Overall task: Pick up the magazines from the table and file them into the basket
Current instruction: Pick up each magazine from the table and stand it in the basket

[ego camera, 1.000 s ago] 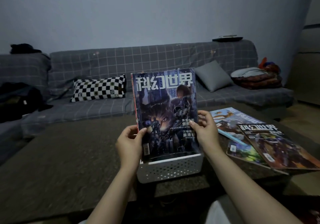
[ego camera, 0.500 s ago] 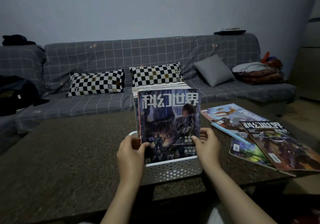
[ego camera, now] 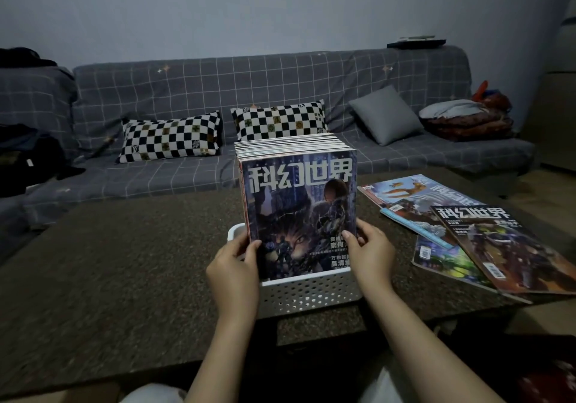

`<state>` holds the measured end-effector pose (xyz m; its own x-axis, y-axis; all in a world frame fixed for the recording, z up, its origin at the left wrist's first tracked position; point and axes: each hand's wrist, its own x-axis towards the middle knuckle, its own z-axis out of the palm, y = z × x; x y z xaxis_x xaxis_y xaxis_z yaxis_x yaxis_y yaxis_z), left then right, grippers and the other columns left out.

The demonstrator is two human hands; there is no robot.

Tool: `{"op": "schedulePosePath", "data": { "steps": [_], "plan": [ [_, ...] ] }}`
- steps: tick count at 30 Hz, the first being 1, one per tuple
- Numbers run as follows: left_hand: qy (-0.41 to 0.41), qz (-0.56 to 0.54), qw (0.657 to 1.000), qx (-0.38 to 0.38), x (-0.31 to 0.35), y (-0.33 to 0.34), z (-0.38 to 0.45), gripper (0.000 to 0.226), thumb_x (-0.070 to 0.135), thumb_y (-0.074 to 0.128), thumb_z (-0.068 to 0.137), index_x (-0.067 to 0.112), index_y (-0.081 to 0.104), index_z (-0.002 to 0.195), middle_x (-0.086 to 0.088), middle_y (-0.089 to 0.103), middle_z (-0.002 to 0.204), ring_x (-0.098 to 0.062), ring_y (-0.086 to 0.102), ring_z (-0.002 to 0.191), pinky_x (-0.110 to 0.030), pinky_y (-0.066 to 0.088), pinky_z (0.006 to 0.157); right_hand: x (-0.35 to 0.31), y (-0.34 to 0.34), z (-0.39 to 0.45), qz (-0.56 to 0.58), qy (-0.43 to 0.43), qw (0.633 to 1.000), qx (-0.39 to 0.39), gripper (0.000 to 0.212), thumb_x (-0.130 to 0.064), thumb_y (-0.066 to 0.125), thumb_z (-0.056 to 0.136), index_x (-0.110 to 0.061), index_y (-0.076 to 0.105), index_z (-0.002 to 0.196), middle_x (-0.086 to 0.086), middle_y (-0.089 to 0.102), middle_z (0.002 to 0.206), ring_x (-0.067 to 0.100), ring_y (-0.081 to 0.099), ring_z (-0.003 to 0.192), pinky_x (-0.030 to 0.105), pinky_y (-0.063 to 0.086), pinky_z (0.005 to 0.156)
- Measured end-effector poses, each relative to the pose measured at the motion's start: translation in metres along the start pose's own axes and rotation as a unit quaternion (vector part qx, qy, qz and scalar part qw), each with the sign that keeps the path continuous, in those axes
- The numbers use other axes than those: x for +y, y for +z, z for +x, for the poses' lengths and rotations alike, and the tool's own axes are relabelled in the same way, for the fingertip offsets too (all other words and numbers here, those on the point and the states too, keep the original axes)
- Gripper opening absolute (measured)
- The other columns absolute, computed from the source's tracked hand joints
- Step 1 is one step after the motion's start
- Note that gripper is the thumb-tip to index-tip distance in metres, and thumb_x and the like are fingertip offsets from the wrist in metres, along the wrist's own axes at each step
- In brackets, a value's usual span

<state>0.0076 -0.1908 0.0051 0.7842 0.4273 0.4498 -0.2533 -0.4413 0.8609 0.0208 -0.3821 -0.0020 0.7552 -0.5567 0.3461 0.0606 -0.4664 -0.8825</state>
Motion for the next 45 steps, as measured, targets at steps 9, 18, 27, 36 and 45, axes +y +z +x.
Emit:
{"op": "schedulePosePath", "data": {
  "steps": [9,18,27,36,45],
  "plan": [
    [-0.007,-0.001,1.000,-0.002,0.004,-0.002,-0.002,0.028,0.013,0.071,0.081,0.009,0.070,0.109,-0.005,0.071,0.102,-0.011,0.063,0.091,-0.020,0.045,0.081,0.001,-0.004,0.003,-0.015,-0.001,0.999,-0.036,0.039,-0.019,0.063,0.087,-0.010,0.057,0.125,0.009,0.060,0.124,0.021,0.063,0.103,0.023,0.045,0.079],
    [0.090,0.011,0.996,0.009,0.036,0.005,-0.040,0.027,0.016,0.065,0.086,0.014,0.061,0.113,-0.001,0.050,0.112,-0.018,0.045,0.111,-0.028,0.038,0.091,0.000,-0.035,-0.009,0.045,-0.035,0.997,-0.043,0.039,-0.023,0.062,0.087,-0.016,0.056,0.125,0.006,0.060,0.120,0.018,0.058,0.106,0.038,0.050,0.092],
    [0.113,-0.071,0.976,-0.172,0.085,0.090,-0.102,0.024,0.012,0.061,0.087,0.010,0.062,0.111,-0.005,0.057,0.116,-0.015,0.052,0.112,-0.014,0.034,0.097,0.048,-0.119,0.010,-0.048,-0.043,0.998,0.023,0.030,-0.023,0.064,0.086,-0.013,0.064,0.113,0.007,0.066,0.112,0.016,0.057,0.101,0.024,0.039,0.081],
    [-0.007,-0.062,0.932,-0.357,0.111,0.207,-0.157,0.035,0.025,0.057,0.091,0.012,0.057,0.124,-0.004,0.059,0.121,-0.012,0.056,0.103,-0.019,0.042,0.085,0.140,-0.201,0.056,-0.199,0.027,0.979,0.025,0.030,-0.029,0.061,0.086,-0.014,0.066,0.112,0.012,0.067,0.112,0.029,0.059,0.106,0.038,0.047,0.092],
    [-0.103,-0.089,0.896,-0.423,0.118,0.300,-0.174,0.026,0.022,0.057,0.091,0.011,0.063,0.114,-0.002,0.068,0.103,-0.018,0.063,0.097,-0.032,0.051,0.087,0.212,-0.226,0.107,-0.366,0.088,0.926,-0.020,0.045,-0.054,0.049,0.087,-0.031,0.056,0.125,-0.003,0.051,0.137,0.021,0.037,0.131,0.041,0.023,0.106]
  ]
}}
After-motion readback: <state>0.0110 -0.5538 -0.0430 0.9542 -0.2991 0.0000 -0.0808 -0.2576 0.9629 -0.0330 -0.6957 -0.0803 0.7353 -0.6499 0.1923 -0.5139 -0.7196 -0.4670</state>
